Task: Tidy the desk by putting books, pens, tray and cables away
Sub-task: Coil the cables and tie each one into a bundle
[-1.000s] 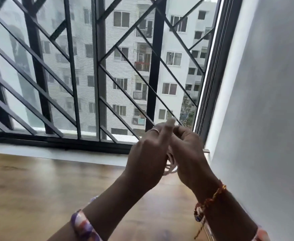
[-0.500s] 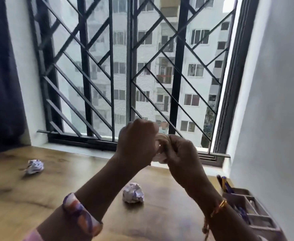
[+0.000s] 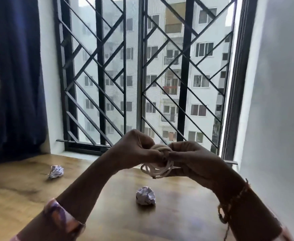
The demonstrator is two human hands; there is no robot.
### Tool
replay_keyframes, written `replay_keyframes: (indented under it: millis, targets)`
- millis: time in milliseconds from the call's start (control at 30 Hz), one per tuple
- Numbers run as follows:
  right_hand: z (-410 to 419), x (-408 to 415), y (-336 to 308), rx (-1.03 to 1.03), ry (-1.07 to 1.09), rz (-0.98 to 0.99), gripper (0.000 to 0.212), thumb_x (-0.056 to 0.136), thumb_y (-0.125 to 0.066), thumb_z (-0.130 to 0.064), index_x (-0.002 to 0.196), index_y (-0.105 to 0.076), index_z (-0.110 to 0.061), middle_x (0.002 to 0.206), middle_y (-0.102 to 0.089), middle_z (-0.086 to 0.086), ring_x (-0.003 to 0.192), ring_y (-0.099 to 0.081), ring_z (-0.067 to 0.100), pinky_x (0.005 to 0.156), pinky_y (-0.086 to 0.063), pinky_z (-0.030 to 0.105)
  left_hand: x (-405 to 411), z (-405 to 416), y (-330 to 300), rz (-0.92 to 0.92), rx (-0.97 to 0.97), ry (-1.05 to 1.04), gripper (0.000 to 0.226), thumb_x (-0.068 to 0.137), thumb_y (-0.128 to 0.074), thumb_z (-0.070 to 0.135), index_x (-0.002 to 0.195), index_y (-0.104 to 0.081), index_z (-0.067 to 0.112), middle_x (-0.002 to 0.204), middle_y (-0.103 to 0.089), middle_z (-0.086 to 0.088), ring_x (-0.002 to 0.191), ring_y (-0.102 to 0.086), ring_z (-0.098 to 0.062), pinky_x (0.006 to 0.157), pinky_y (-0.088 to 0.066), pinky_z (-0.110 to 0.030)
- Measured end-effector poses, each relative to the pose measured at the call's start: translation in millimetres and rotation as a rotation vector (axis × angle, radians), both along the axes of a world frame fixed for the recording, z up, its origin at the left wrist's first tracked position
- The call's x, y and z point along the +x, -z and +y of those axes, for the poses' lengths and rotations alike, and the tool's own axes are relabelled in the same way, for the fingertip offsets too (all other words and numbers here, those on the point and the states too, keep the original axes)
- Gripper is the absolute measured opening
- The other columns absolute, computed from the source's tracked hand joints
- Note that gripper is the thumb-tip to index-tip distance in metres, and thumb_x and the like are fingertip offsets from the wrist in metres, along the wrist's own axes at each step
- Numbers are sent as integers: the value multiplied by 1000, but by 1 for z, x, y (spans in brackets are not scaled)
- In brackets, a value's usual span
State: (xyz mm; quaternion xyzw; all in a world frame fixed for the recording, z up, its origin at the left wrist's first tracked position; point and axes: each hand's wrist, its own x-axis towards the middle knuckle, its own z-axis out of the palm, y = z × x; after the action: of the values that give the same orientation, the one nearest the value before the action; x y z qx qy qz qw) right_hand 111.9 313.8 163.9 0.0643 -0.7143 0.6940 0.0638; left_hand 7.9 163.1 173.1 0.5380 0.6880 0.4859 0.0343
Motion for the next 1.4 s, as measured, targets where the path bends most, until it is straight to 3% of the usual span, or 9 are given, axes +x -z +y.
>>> replay_keyframes:
  millis: [167, 300, 433, 633, 733, 900, 1033, 1233, 1400]
  targets:
    - [4, -10, 3, -226, -179, -103, 58, 41, -92, -26, 90, -73, -3, 84, -72, 12, 74, -71, 19, 64, -57, 32, -7, -7, 7, -272, 77, 199, 38, 61, -79, 40, 71, -71, 4, 66, -66, -6, 61, -58, -14, 55, -43, -19]
    - [-7, -24, 3, -255, -120, -72, 43, 56, -80, -21, 90, -70, 2, 84, -70, 16, 70, -70, 22, 64, -59, 33, -8, -6, 23, -743, 229, 271, 67, 54, -82, 49, 94, -68, -3, 89, -70, -14, 79, -67, -19, 75, -56, -27]
    - [-30, -45, 12, -87, 89, 20, 28, 74, -65, -9, 96, -62, 7, 81, -67, 19, 63, -66, 22, 61, -58, 32, -5, -15, 31, -977, 201, 111, 51, 93, -34, 45, 96, -63, 3, 75, -73, -8, 68, -70, -14, 62, -58, -23]
    - [-76, -81, 41, -6, 106, 86, 8, 87, -55, 5, 88, -62, 1, 68, -67, 11, 54, -64, 15, 51, -55, 27, -14, -62, 53, -831, 100, -131, 64, 63, -48, 72, 94, -71, 22, 96, -70, -4, 97, -61, -19, 103, -36, -42]
    - [-110, -103, 61, -22, 19, 5, 20, 87, -57, 2, 106, -55, 7, 77, -64, 17, 54, -64, 16, 51, -56, 29, -21, -105, 74, -870, 76, -205, 77, 40, -68, 74, 99, -68, 25, 98, -68, -1, 95, -60, -14, 88, -41, -32]
    - [-187, -144, 88, -19, -171, -101, 9, 88, -55, 2, 92, -51, -5, 72, -61, 11, 47, -62, 11, 47, -55, 26, -31, -179, 98, -724, 87, -681, 19, 84, -63, 30, 92, -66, 14, 89, -70, -10, 79, -66, -19, 70, -56, -30]
    - [-260, -181, 116, 33, -316, -177, 8, 90, -52, 3, 93, -51, -4, 72, -62, 10, 50, -63, 12, 55, -56, 30, -52, -255, 133, -357, 10, -1073, 18, 81, -71, 21, 94, -72, 9, 79, -72, -8, 68, -70, -17, 59, -59, -31]
    - [-371, -233, 177, 105, -481, -406, 13, 87, -50, 8, 82, -53, -3, 69, -58, 12, 49, -58, 12, 48, -53, 24, -80, -366, 182, -906, 151, -1039, 13, 89, -55, 0, 89, -66, -7, 59, -65, -6, 46, -62, -6, 44, -52, -17]
    - [-418, -254, 234, 429, -395, -351, 15, 87, -58, -6, 77, -52, -16, 74, -60, 10, 64, -58, 23, 64, -53, 46, -113, -417, 251, -867, -152, -1219, 17, 87, -57, 0, 74, -68, -4, 63, -66, -18, 50, -64, -19, 56, -59, -33]
